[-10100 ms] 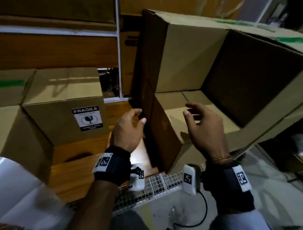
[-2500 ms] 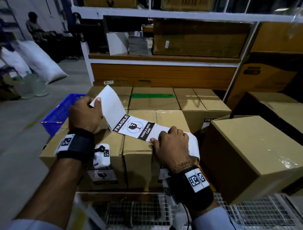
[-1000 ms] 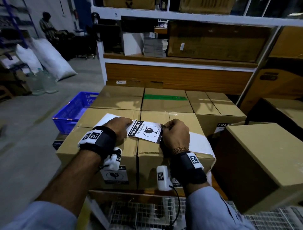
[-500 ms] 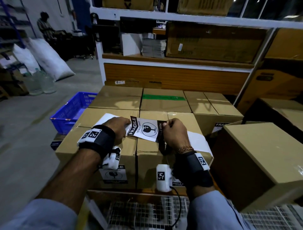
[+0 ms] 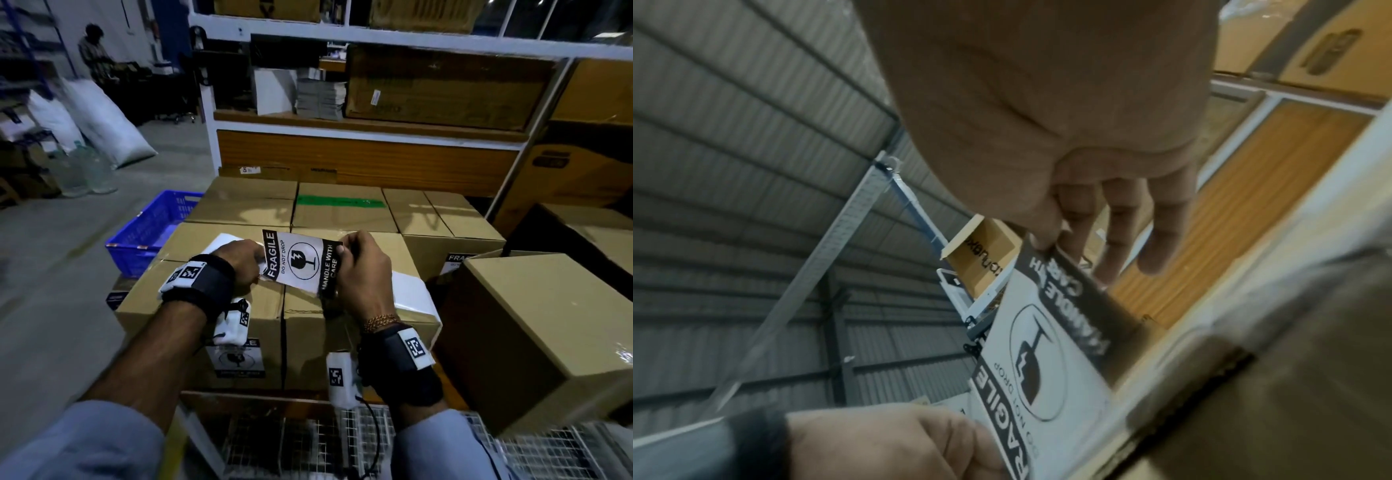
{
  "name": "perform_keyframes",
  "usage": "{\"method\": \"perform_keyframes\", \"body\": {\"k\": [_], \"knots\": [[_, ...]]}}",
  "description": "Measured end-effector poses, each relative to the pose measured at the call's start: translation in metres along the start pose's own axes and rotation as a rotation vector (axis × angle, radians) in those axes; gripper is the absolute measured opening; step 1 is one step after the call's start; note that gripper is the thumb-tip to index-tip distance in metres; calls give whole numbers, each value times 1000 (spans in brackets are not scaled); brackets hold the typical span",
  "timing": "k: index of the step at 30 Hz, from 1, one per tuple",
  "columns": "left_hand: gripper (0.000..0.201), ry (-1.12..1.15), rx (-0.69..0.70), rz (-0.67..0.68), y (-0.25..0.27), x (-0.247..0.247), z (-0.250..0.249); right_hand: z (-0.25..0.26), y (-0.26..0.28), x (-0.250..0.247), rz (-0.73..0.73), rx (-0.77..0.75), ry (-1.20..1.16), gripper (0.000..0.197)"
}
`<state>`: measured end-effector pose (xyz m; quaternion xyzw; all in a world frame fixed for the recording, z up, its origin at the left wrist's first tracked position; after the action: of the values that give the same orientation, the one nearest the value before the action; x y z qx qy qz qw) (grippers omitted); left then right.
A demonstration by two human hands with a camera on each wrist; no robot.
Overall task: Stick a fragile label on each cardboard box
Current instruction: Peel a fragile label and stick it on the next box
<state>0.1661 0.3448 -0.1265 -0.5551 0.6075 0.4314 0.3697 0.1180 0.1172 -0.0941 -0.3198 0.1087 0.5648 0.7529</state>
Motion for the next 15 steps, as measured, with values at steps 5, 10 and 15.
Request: {"method": "perform_keyframes", "body": {"k": [5,10,15], "knots": [[13,-53,21,-19,0,0,0,13,4,-11,-94,-99,20,8],[17,-70,67,-10,2,-1,-6,7,0,-36,-194,-65,-2,5],[42,17,54,8,-4,-5,-4,-15,-1,-58,-225,13,-53,7]]}}
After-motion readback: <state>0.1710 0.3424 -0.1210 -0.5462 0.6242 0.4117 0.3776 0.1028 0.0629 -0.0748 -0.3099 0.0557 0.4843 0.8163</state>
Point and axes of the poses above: each hand's wrist, its own y-axis away from the middle knuckle, its own x-axis out of the palm, z = x × y, the point moved 8 cm from there along -y, towards the middle knuckle, and after that the axes turned 7 degrees about y, right-handed, at the moved point
